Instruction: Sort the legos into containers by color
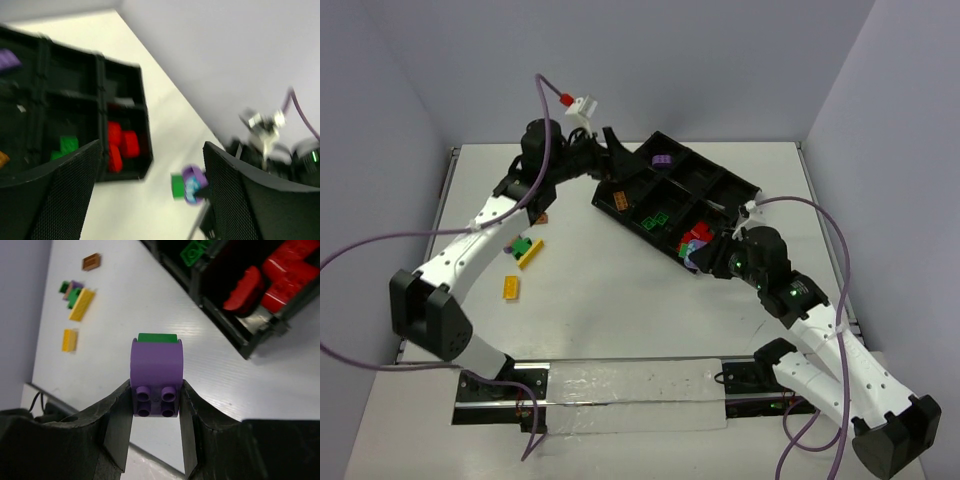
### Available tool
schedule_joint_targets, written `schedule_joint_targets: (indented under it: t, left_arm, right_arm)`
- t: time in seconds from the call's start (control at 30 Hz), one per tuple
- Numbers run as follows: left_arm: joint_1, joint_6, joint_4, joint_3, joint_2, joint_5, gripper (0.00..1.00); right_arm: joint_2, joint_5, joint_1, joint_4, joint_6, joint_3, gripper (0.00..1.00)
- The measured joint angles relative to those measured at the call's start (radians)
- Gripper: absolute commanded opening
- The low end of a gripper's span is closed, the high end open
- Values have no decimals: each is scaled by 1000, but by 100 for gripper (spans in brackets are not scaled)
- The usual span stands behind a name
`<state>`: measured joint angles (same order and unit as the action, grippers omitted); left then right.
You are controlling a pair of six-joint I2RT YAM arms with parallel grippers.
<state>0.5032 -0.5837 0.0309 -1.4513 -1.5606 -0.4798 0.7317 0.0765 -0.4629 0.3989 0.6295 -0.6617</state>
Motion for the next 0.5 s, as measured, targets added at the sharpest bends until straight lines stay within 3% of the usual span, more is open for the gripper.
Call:
schedule_joint_targets:
  t: [0.33,0.5]
  left_arm:
    - [-14,-112,-188,572,199,-290,96]
    - [-22,-203,-315,688,234,-407,96]
  right_arm:
    - [51,345,4,-253,-18,0,0]
    - [60,486,5,-368,0,0,0]
